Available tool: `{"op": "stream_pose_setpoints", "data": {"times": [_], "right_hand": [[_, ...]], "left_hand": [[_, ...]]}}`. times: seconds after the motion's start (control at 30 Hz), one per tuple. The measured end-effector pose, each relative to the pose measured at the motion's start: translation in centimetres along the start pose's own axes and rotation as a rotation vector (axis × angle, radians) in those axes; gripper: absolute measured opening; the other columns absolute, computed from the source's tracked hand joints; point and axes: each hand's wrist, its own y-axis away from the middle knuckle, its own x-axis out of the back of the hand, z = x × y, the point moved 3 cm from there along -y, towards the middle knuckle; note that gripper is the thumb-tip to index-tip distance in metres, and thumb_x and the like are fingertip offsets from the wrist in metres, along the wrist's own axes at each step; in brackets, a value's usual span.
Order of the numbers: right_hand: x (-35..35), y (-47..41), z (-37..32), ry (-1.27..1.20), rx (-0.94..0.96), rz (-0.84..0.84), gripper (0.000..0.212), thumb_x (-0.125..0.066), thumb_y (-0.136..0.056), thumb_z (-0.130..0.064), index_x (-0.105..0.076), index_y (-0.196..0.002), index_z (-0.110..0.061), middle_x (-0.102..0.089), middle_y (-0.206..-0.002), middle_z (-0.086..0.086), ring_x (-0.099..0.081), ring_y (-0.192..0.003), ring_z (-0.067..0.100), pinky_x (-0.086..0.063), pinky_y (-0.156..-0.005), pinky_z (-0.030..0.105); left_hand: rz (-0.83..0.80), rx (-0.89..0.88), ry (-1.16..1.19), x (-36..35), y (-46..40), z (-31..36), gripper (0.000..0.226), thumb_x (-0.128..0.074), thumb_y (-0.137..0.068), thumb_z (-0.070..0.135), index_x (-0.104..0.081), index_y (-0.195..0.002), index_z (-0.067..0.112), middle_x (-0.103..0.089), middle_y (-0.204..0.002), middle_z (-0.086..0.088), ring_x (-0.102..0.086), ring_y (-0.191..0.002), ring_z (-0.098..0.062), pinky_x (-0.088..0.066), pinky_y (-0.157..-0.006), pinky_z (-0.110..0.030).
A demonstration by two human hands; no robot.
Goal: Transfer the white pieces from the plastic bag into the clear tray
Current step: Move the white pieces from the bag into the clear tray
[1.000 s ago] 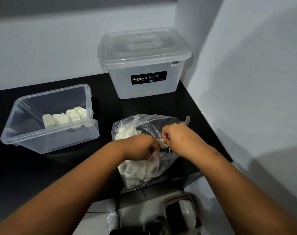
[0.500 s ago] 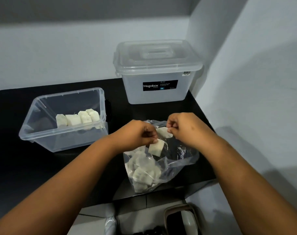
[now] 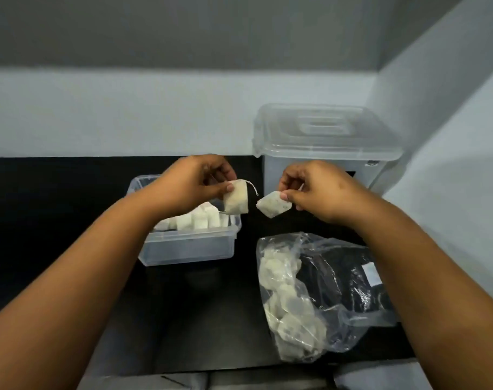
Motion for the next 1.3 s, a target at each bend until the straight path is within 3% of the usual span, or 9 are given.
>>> {"op": "stream_pose_setpoints", "data": {"times": [0.23, 0.57, 0.7, 0.8, 0.87, 0.93, 1.13, 1.23, 1.3], "right_hand": [[-4.5, -7.9, -6.4, 0.034, 0.152, -0.036, 0.002, -0.067, -0.088, -0.019, -0.068, -0.088, -0.021, -0.066, -0.080, -0.007, -0.061, -0.071, 0.009, -0.050, -0.070, 0.028], [-14.3, -14.5, -8.1, 0.465, 0.053, -0.521, 0.015, -0.058, -0.083, -0.002, -0.070, -0.086, -0.011, -0.072, -0.092, 0.008, -0.067, -0.088, 0.027, -0.053, -0.076, 0.036], [-16.0, -15.3, -7.8, 0.621, 0.016, -0.656, 0.014, -0.064, -0.087, -0.006, -0.068, -0.100, -0.008, -0.067, -0.095, 0.007, -0.065, -0.091, 0.025, -0.051, -0.080, 0.034], [-17.1, -16.2, -7.6, 0.678, -0.028, -0.670, 0.014, -0.062, -0.086, -0.003, -0.067, -0.098, -0.007, -0.061, -0.083, 0.006, -0.058, -0.076, 0.024, -0.051, -0.075, 0.033], [-17.1, -16.6, -7.6, 0.692, -0.083, -0.629, 0.008, -0.058, -0.087, 0.002, -0.061, -0.084, -0.005, -0.050, -0.071, 0.004, -0.052, -0.065, 0.022, -0.047, -0.067, 0.031], [-17.0, -16.8, -7.7, 0.674, -0.143, -0.596, 0.028, -0.055, -0.088, 0.006, -0.045, -0.067, -0.009, -0.043, -0.067, 0.003, -0.042, -0.056, 0.017, -0.042, -0.058, 0.028], [-16.1, -17.1, -8.2, 0.649, -0.248, -0.622, 0.036, -0.055, -0.089, 0.006, -0.038, -0.062, -0.011, -0.040, -0.066, 0.005, -0.038, -0.054, 0.016, -0.042, -0.067, 0.029], [-15.0, -17.3, -8.9, 0.704, -0.274, -0.682, 0.011, -0.059, -0.091, -0.005, -0.058, -0.080, -0.005, -0.043, -0.069, 0.004, -0.043, -0.059, 0.016, -0.038, -0.077, 0.024], [-13.5, -16.9, -9.0, 0.674, -0.291, -0.664, 0.021, -0.059, -0.092, -0.009, -0.064, -0.112, -0.006, -0.049, -0.075, 0.004, -0.049, -0.072, 0.019, -0.039, -0.077, 0.025]], "left_hand": [[0.040, 0.127, -0.184, 6.3, 0.1, -7.9, 0.008, -0.071, -0.085, 0.020, -0.069, -0.091, 0.024, -0.071, -0.084, 0.004, -0.067, -0.080, -0.016, -0.056, -0.079, -0.038], [-0.225, 0.194, -0.303, 4.6, -1.5, -13.9, 0.010, -0.065, -0.086, 0.012, -0.062, -0.086, 0.022, -0.068, -0.078, 0.006, -0.068, -0.069, -0.004, -0.053, -0.070, -0.021], [-0.281, 0.223, -0.293, 3.7, -2.3, -15.0, 0.009, -0.065, -0.086, 0.013, -0.063, -0.089, 0.021, -0.067, -0.076, 0.008, -0.068, -0.070, -0.004, -0.053, -0.072, -0.021], [-0.319, 0.220, -0.259, 3.1, -2.6, -15.3, 0.010, -0.065, -0.087, 0.011, -0.063, -0.090, 0.020, -0.064, -0.076, 0.010, -0.066, -0.069, -0.004, -0.050, -0.064, -0.015], [-0.337, 0.221, -0.243, 2.9, -2.8, -15.5, 0.010, -0.064, -0.087, 0.009, -0.063, -0.088, 0.019, -0.065, -0.077, 0.008, -0.067, -0.071, -0.007, -0.052, -0.066, -0.018], [-0.351, 0.222, -0.238, 2.6, -3.0, -15.6, 0.010, -0.064, -0.087, 0.008, -0.063, -0.087, 0.018, -0.066, -0.075, 0.007, -0.068, -0.070, -0.008, -0.052, -0.067, -0.019], [-0.418, 0.231, -0.249, 1.1, -3.9, -15.7, 0.011, -0.066, -0.084, 0.006, -0.064, -0.086, 0.017, -0.071, -0.083, 0.001, -0.069, -0.074, -0.012, -0.056, -0.079, -0.030], [-0.466, 0.210, -0.240, -0.1, -4.5, -15.3, 0.010, -0.067, -0.084, 0.008, -0.066, -0.091, 0.015, -0.069, -0.082, 0.002, -0.068, -0.073, -0.011, -0.055, -0.078, -0.030], [-0.529, 0.211, -0.195, -1.0, -4.8, -14.9, 0.009, -0.069, -0.084, 0.010, -0.066, -0.093, 0.012, -0.069, -0.078, 0.001, -0.068, -0.070, -0.011, -0.056, -0.076, -0.031]]}}
